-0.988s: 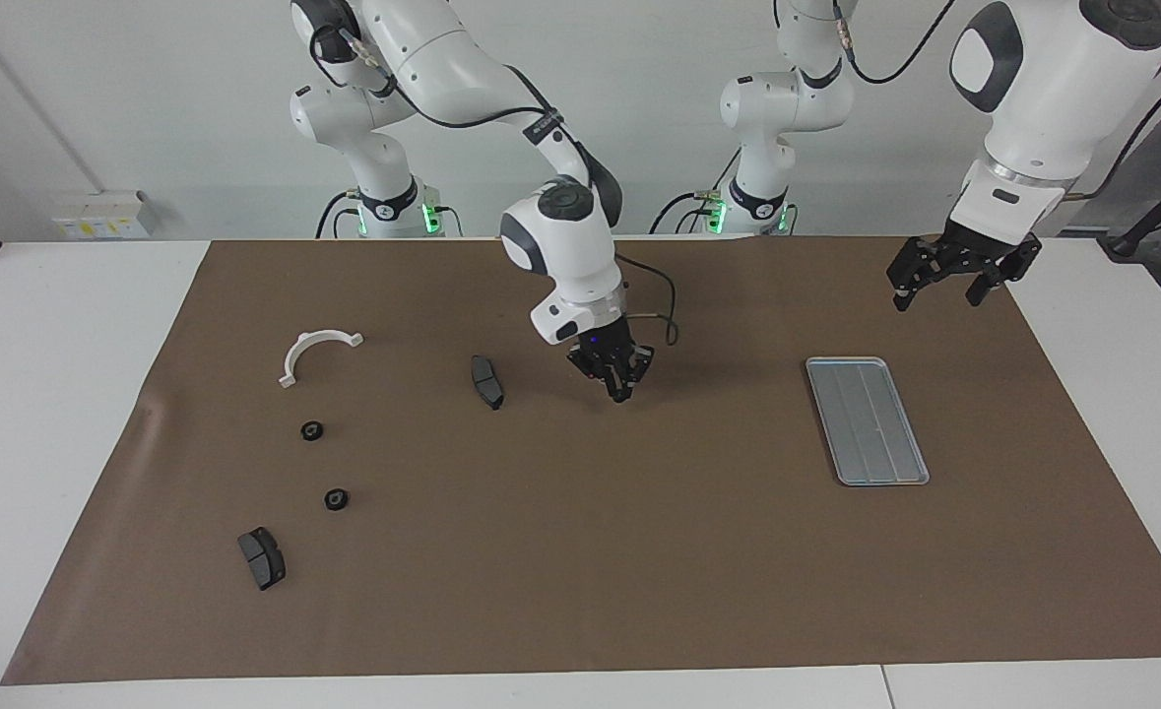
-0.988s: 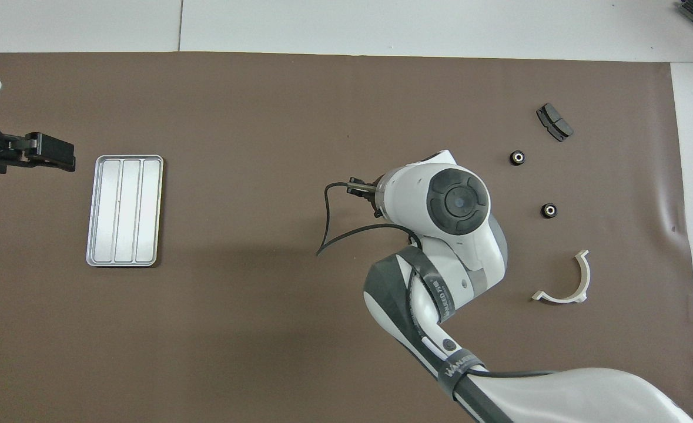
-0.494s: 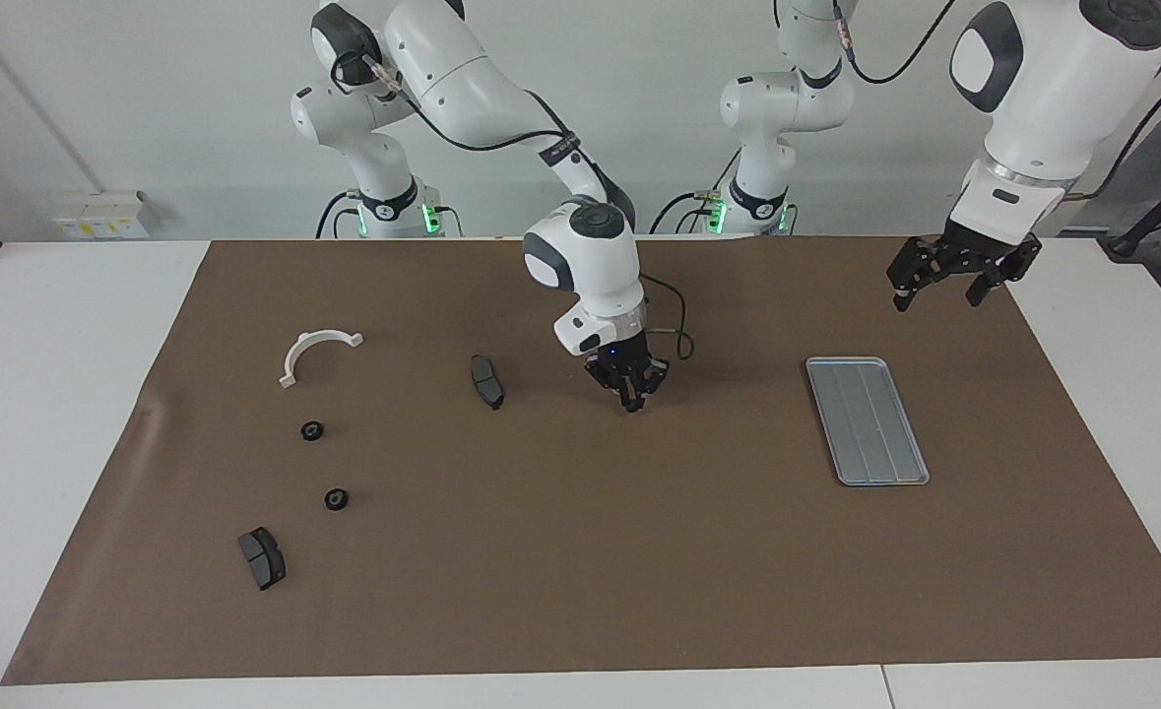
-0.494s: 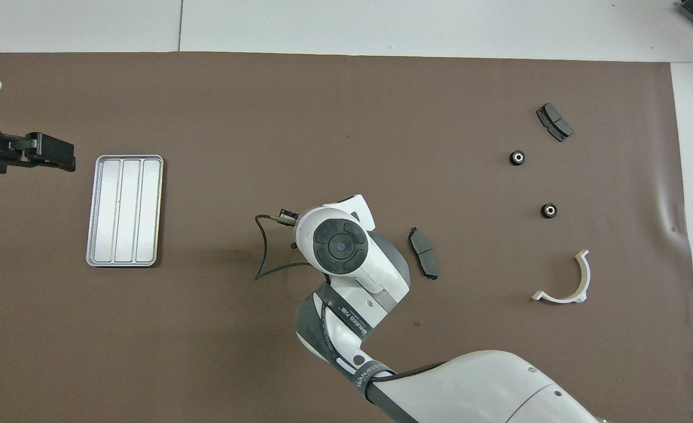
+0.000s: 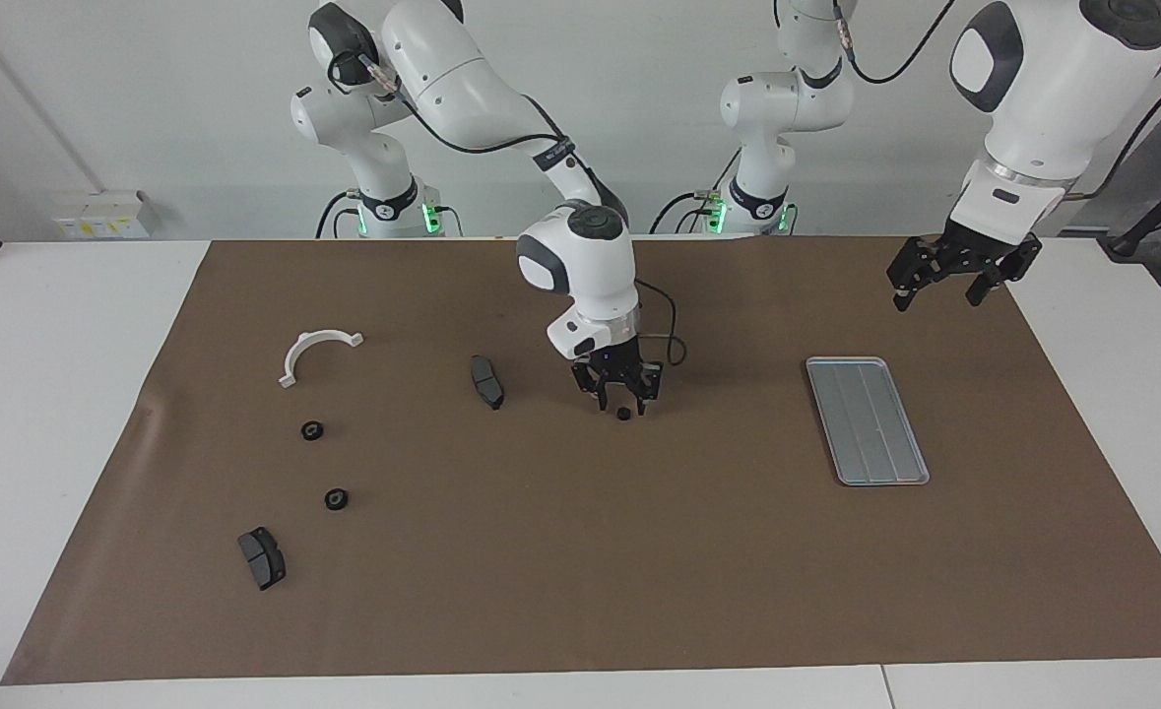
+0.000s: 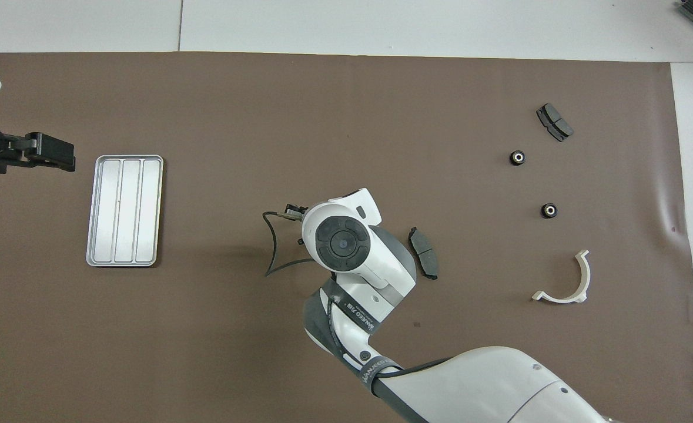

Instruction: Pick bearing gear from pile to tray

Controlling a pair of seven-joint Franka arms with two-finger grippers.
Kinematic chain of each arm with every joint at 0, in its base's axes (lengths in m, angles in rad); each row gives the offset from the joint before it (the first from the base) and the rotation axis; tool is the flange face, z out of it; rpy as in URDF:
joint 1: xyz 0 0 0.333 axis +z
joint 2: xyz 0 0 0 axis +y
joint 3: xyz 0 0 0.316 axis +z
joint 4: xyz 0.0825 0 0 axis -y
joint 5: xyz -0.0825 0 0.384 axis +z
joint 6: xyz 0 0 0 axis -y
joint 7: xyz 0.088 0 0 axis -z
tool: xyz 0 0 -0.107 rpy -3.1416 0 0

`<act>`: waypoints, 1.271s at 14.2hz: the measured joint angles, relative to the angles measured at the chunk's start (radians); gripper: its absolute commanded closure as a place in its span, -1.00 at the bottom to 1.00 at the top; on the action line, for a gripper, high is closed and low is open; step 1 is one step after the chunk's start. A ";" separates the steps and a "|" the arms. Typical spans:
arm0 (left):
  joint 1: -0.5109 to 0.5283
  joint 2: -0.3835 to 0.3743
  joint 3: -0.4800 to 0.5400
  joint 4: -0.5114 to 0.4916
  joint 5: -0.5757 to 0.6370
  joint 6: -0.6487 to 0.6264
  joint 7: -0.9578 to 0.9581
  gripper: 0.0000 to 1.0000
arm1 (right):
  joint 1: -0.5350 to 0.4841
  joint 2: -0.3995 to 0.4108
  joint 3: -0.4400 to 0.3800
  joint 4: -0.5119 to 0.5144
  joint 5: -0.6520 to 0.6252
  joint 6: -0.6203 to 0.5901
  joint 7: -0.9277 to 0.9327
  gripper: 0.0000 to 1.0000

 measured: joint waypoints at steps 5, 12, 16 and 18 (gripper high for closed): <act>0.000 0.000 0.000 0.000 0.000 0.000 0.000 -1.00 | -0.176 -0.136 -0.013 0.014 -0.016 -0.205 -0.232 -1.00; 0.000 0.000 0.000 0.000 0.000 0.000 0.000 -1.00 | -0.450 -0.181 -0.012 -0.044 -0.013 -0.327 -0.903 -1.00; 0.000 0.000 0.000 0.000 0.000 0.000 0.000 -1.00 | -0.588 -0.208 -0.012 -0.150 0.087 -0.298 -1.298 -1.00; 0.000 0.000 0.000 0.000 0.000 0.000 0.000 -1.00 | -0.645 -0.225 -0.011 -0.209 0.106 -0.241 -1.429 -1.00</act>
